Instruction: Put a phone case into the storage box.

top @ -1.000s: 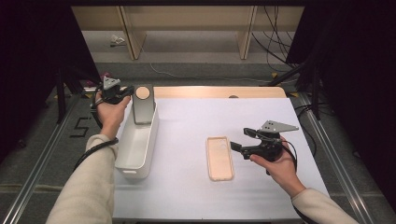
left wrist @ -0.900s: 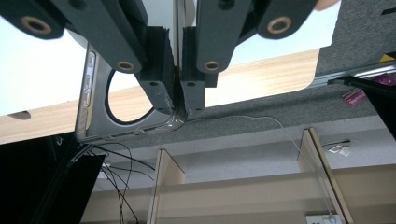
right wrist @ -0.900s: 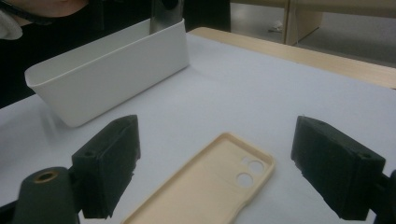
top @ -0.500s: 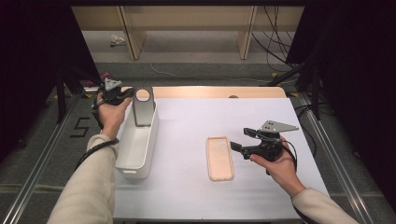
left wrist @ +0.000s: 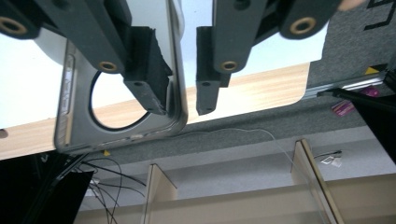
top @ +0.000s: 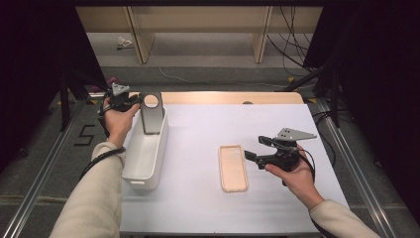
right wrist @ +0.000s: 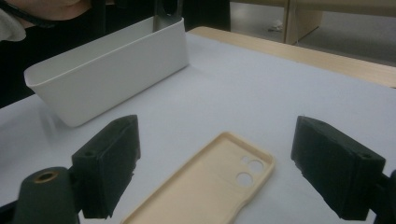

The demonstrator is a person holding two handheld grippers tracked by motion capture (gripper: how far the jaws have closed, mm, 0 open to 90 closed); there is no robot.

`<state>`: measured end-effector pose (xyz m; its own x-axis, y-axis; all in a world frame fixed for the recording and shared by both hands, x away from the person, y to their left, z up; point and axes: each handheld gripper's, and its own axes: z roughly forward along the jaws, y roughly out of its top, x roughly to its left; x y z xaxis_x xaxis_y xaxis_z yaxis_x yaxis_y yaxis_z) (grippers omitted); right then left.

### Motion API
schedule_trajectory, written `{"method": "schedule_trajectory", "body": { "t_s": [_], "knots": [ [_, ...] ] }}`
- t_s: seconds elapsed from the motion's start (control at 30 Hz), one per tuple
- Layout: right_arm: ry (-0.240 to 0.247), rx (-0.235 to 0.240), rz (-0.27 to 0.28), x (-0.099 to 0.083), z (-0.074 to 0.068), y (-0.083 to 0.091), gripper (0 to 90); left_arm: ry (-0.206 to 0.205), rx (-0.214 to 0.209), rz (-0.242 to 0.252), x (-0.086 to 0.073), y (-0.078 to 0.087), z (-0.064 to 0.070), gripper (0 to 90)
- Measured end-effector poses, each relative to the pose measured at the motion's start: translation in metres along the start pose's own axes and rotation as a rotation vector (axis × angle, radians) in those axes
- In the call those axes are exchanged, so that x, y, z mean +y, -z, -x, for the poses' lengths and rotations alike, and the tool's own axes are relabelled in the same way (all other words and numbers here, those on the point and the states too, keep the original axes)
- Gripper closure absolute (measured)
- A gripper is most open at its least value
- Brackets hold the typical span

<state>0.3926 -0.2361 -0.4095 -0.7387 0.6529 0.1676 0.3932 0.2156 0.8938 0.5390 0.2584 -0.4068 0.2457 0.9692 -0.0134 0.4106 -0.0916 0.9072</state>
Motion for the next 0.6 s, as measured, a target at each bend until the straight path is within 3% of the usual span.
{"method": "schedule_trajectory", "body": {
  "t_s": [0.17,0.37,0.5,0.6],
  "knots": [
    [0.000,-0.001,-0.003,0.000,0.000,0.000,16.4,0.016,-0.009,-0.008,-0.002,0.000,-0.001,66.4],
    [0.000,-0.001,-0.004,0.000,0.000,0.000,16.4,0.054,-0.010,-0.004,0.000,0.005,-0.001,50.0],
    [0.001,0.001,-0.008,0.000,0.000,-0.001,16.4,0.051,-0.017,-0.005,0.001,0.011,0.000,34.1],
    [0.002,0.000,-0.008,0.000,0.000,-0.001,16.3,0.052,-0.025,0.009,0.001,0.019,-0.001,27.4]
  ]
}}
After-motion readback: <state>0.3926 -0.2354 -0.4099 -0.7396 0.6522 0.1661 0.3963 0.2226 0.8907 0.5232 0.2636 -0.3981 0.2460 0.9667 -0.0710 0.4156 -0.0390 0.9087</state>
